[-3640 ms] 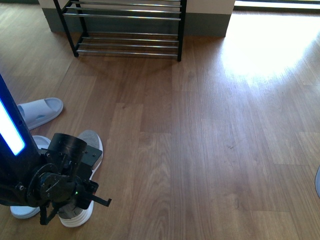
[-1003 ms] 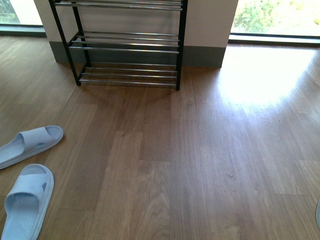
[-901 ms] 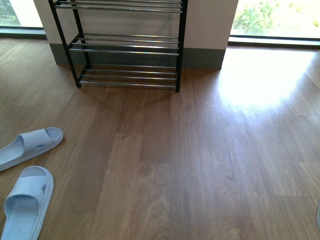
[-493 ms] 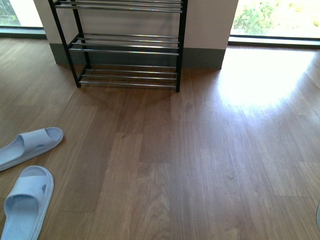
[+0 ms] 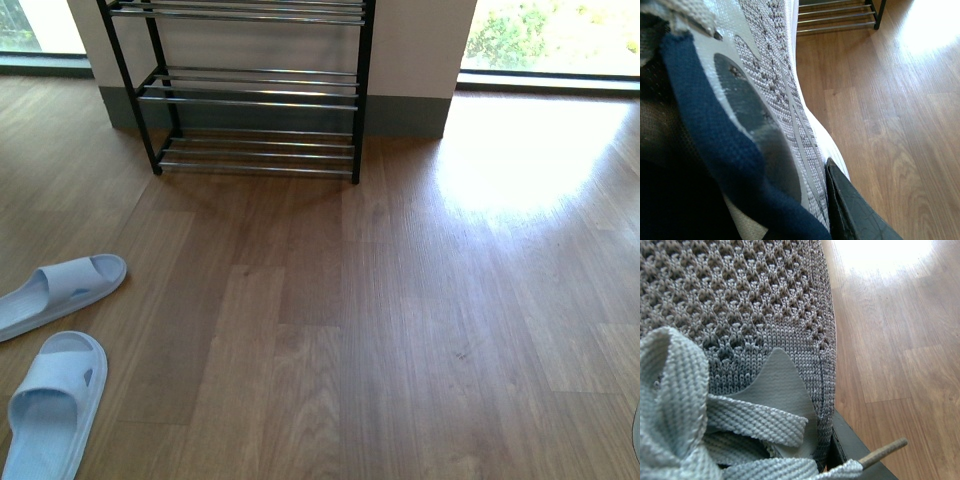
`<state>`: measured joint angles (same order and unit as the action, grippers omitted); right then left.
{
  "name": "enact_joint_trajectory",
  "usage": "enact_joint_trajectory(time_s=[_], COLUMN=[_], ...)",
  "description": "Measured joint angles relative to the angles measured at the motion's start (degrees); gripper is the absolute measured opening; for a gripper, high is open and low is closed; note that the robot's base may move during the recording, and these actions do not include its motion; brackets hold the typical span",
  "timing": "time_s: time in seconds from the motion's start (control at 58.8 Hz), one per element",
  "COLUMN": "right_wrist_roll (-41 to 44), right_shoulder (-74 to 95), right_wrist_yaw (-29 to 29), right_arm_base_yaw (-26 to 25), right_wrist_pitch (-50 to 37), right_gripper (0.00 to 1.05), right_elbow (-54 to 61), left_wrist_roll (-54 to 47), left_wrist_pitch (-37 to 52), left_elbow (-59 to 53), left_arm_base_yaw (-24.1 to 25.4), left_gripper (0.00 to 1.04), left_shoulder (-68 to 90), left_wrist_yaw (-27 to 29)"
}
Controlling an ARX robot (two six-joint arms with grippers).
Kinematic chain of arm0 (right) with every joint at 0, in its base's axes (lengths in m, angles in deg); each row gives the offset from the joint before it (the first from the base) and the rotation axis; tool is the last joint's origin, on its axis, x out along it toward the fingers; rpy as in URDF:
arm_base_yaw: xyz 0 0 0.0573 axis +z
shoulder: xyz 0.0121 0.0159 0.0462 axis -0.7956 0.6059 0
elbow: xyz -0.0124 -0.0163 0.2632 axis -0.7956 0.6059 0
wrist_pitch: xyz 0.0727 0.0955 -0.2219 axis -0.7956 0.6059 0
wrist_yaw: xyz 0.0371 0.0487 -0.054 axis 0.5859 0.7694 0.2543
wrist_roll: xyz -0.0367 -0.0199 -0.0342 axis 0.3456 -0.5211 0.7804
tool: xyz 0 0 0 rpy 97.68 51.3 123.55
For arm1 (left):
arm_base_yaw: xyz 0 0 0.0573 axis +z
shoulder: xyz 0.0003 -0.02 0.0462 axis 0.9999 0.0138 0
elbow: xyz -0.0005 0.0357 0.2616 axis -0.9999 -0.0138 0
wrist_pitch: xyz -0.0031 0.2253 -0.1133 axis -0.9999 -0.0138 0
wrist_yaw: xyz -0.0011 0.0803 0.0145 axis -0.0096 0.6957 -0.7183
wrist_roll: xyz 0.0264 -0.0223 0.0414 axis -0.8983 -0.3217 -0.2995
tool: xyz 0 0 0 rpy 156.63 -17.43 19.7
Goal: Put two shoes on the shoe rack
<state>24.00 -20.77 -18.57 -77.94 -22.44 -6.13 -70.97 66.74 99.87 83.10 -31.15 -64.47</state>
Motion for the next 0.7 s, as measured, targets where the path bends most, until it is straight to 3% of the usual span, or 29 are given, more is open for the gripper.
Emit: enact_joint_trajectory(time_s=[0.697], right_wrist_roll=[0.0], right_shoulder=[0.0], right_wrist_yaw=[0.0], right_arm_base_yaw=[0.0], right_wrist_pitch=[0.0], right_gripper=[0.04], right_elbow=[0.0], left_wrist_roll=[0.0], left_wrist_pitch=[0.0], left_elbow=[0.0], left_arm_base_yaw=[0.0], left_gripper=[0.02], left_shoulder=[0.0], left_wrist_yaw=[0.0])
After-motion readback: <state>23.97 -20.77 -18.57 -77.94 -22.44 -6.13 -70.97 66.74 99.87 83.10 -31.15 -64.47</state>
